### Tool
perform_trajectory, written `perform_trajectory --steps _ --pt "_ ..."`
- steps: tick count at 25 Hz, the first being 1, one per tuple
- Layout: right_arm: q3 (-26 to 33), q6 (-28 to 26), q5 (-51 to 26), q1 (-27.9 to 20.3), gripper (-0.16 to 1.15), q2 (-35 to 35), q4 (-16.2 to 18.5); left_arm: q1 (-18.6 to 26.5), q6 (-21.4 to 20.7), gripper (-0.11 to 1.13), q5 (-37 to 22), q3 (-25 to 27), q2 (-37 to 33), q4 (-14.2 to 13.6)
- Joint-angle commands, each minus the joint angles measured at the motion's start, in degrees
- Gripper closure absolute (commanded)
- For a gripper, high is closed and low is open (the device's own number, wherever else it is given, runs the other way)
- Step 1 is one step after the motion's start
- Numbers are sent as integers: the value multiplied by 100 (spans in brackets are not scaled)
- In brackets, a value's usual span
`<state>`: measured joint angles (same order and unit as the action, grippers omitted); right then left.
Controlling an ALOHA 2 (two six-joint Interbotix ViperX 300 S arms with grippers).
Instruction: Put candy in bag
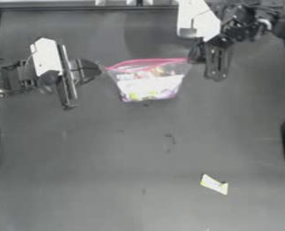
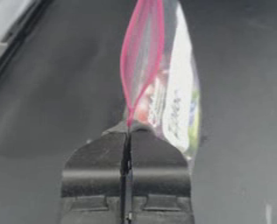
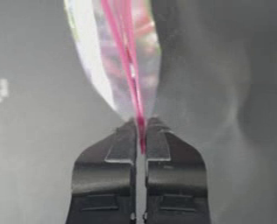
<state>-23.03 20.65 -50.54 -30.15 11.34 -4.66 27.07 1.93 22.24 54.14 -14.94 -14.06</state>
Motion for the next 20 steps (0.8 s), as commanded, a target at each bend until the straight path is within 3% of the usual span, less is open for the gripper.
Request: perform_trajectory --steps 1,13,20 --pt "-18 -167 44 149 84 422 62 -149 0 98 -220 -158 -501 18" --pt "-220 -1248 62 1107 84 896 545 -888 26 98 -958 -193 -1143 220" --pt "-343 -2180 114 1819 84 896 1257 -1274 35 98 -1195 -158 -1230 325"
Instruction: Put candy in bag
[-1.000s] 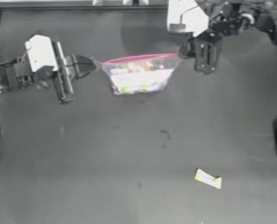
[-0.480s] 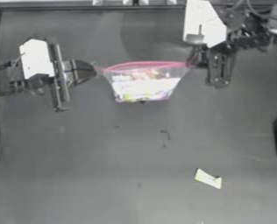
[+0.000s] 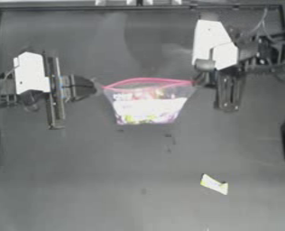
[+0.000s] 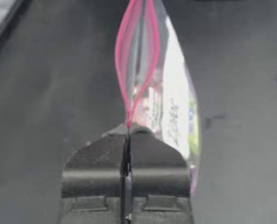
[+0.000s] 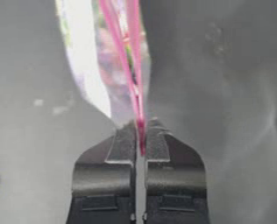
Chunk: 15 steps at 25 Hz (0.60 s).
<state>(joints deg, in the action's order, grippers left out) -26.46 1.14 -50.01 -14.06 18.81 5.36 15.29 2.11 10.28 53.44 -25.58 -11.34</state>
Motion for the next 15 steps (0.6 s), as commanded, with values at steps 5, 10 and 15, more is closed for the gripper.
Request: perform_trajectory --steps 5,10,15 --pt "-264 -721 334 466 84 149 519 -360 18 98 18 44 -123 185" --pt "-466 -958 554 633 84 185 422 -606 18 98 35 97 -79 413" --pt "-527 -1178 571 773 84 185 413 -738 18 98 105 185 26 510"
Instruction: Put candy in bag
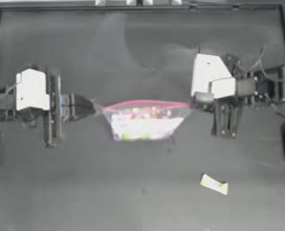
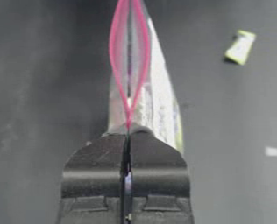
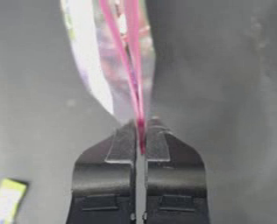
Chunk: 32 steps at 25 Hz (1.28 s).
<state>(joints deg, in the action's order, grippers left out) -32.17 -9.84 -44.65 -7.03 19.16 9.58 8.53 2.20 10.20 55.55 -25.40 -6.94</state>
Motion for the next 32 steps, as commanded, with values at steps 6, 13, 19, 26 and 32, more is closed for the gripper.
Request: perform_trajectory --steps 6,13,19,26,32 --pt "-88 -325 229 229 84 149 18 -105 -18 98 378 88 255 132" --pt "-272 -431 659 281 84 44 -9 -97 -35 98 413 35 527 132" --pt "-369 -431 958 325 84 -97 -132 -105 -35 98 457 0 615 132" --pt "-387 -431 1222 439 84 -290 -272 -158 -35 98 466 -79 721 132" --pt "-396 -439 1248 492 84 -378 -299 -246 -44 98 624 -246 993 132"
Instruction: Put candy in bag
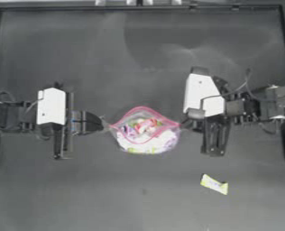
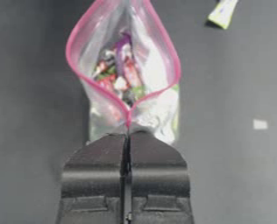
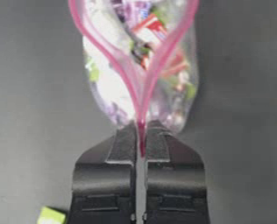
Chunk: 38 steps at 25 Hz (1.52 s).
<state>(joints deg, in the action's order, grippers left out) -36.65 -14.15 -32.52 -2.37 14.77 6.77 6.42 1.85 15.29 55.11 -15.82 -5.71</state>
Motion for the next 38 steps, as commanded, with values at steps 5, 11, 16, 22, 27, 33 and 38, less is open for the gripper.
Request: perform_trajectory --steps 5,11,16,22,27,33,38 --pt "-97 -9 53 35 84 62 0 -123 0 98 202 -343 334 9" --pt "-272 -9 343 26 84 62 -9 -185 0 98 220 -475 694 9" --pt "-413 -9 615 0 84 -9 -18 -202 18 98 220 -483 809 9" --pt "-431 -9 835 -26 84 -272 -26 -211 26 98 334 -483 1028 9" --pt "-483 -18 844 -62 84 -475 -18 -211 26 98 519 -483 1318 26" --pt "-545 -18 958 -149 84 -536 -26 -185 18 98 712 -483 1529 62" --pt "-624 -18 1055 -193 84 -589 -26 -167 9 98 800 -483 1696 88"
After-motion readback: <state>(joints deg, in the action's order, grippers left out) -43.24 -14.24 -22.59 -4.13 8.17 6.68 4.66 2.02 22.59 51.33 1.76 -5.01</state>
